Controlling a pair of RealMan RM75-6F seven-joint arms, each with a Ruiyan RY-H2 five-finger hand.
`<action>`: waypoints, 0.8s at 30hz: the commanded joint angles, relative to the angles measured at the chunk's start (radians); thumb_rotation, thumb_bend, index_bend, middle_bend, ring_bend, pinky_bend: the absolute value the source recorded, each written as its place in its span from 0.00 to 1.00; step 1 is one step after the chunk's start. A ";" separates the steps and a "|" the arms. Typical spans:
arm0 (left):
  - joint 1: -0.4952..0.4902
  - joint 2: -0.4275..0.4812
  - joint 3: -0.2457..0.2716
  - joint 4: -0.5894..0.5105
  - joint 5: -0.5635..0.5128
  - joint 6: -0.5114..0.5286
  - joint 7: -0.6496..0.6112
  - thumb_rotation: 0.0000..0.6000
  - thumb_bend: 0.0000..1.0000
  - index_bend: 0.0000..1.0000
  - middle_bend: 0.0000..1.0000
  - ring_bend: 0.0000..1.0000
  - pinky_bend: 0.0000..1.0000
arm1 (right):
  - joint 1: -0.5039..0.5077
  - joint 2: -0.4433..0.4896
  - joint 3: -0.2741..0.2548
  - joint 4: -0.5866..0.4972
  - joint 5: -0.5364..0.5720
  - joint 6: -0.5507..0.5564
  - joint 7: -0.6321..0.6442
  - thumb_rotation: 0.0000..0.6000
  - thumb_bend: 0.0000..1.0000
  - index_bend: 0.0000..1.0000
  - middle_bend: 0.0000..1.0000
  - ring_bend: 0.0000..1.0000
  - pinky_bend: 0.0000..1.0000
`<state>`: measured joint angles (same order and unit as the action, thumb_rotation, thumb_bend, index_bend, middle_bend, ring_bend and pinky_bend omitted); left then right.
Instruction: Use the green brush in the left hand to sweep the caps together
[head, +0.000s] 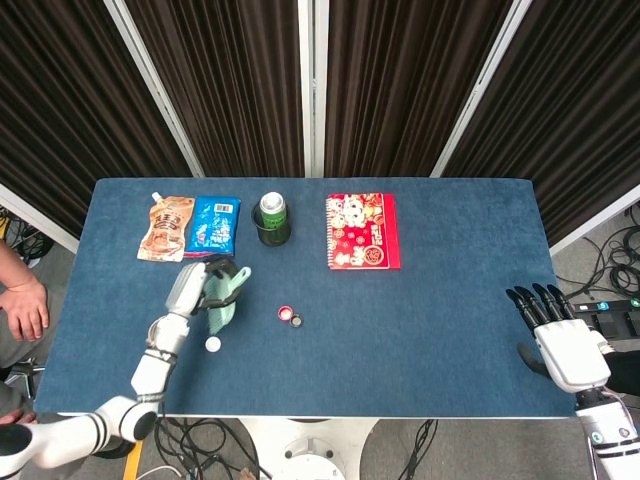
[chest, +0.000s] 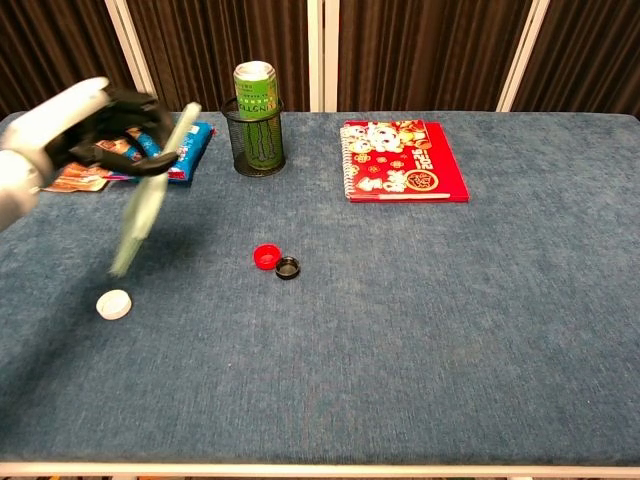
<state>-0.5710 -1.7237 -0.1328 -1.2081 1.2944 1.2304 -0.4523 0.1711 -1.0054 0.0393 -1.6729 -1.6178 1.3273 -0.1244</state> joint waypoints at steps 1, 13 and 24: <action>0.082 0.026 0.009 -0.088 -0.055 0.063 0.123 1.00 0.48 0.55 0.59 0.43 0.46 | 0.011 -0.002 -0.001 0.006 0.002 -0.015 -0.002 1.00 0.26 0.00 0.08 0.00 0.00; 0.194 -0.032 0.027 -0.188 -0.069 0.169 0.307 1.00 0.48 0.55 0.59 0.43 0.44 | 0.018 -0.006 -0.001 0.014 0.033 -0.014 -0.004 1.00 0.26 0.00 0.08 0.00 0.00; 0.169 -0.161 -0.016 -0.130 -0.031 0.124 0.302 1.00 0.48 0.55 0.60 0.43 0.44 | 0.009 -0.005 -0.009 0.008 0.039 0.008 -0.007 1.00 0.26 0.00 0.08 0.00 0.00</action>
<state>-0.3918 -1.8679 -0.1370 -1.3524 1.2552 1.3653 -0.1459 0.1807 -1.0104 0.0303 -1.6645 -1.5793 1.3344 -0.1314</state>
